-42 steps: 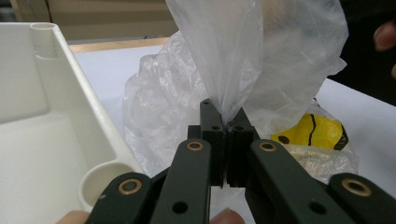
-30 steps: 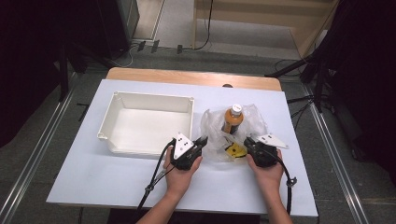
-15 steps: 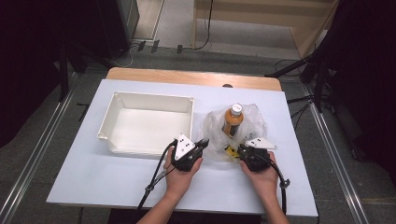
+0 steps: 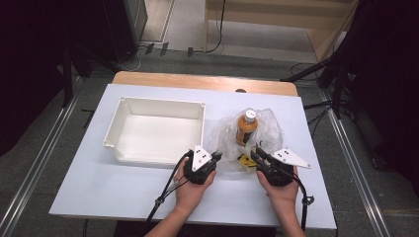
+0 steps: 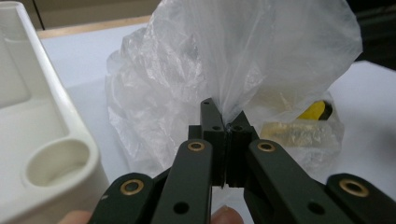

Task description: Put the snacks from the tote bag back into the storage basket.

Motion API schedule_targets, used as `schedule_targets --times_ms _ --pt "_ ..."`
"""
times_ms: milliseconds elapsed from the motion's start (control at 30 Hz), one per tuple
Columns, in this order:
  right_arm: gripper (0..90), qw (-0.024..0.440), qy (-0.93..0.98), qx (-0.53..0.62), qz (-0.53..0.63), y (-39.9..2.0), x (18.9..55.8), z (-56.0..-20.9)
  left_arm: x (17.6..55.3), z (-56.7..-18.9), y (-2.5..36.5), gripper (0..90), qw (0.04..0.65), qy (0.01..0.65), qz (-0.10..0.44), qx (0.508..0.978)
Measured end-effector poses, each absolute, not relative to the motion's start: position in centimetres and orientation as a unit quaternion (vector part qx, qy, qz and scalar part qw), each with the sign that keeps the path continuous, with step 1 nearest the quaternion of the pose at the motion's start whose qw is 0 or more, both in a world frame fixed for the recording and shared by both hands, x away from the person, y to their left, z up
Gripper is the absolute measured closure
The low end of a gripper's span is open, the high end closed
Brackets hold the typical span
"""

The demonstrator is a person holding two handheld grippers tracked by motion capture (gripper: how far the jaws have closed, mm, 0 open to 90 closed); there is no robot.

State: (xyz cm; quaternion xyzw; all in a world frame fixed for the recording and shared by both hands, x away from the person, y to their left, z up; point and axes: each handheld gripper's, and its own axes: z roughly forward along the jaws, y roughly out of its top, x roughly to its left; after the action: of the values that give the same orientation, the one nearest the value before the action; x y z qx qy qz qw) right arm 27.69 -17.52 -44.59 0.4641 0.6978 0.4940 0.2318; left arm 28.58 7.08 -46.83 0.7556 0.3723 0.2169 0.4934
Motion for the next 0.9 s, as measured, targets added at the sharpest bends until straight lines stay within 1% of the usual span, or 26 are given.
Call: schedule_targets --times_ms 167,333,500,567,633,667,700,800,833,900 --pt "70.0 0.238 0.689 0.435 0.528 -16.3 26.9 -43.2 28.7 -47.0 6.9 90.0 0.474 0.377 0.204 0.769" --pt "67.1 0.234 0.685 0.422 0.547 -14.8 27.3 -41.9 28.7 -47.1 6.5 90.0 0.457 0.374 0.200 0.782" --pt "67.1 0.222 0.683 0.427 0.549 -14.0 28.1 -42.2 28.7 -47.3 6.3 89.6 0.436 0.371 0.191 0.797" --pt "67.8 0.199 0.691 0.435 0.541 -13.6 29.2 -43.1 28.6 -47.4 6.1 84.1 0.431 0.361 0.186 0.806" --pt "69.1 0.174 0.700 0.440 0.535 -13.4 29.9 -43.7 28.4 -47.3 6.2 75.1 0.442 0.350 0.178 0.807" --pt "70.9 0.166 0.708 0.440 0.526 -13.2 30.3 -44.1 28.4 -47.2 6.4 69.9 0.459 0.346 0.169 0.801" --pt "72.5 0.163 0.716 0.447 0.510 -13.0 30.7 -44.6 28.3 -47.1 6.6 64.5 0.471 0.345 0.162 0.796" --pt "78.3 0.156 0.731 0.451 0.488 -12.7 31.2 -45.6 28.0 -46.8 7.4 51.7 0.506 0.347 0.151 0.775" --pt "78.3 0.156 0.731 0.451 0.488 -12.7 31.2 -45.6 28.0 -46.8 7.4 48.0 0.506 0.347 0.151 0.775" --pt "80.5 0.143 0.738 0.457 0.476 -12.8 31.6 -46.1 28.0 -46.6 8.2 40.5 0.532 0.349 0.135 0.759"
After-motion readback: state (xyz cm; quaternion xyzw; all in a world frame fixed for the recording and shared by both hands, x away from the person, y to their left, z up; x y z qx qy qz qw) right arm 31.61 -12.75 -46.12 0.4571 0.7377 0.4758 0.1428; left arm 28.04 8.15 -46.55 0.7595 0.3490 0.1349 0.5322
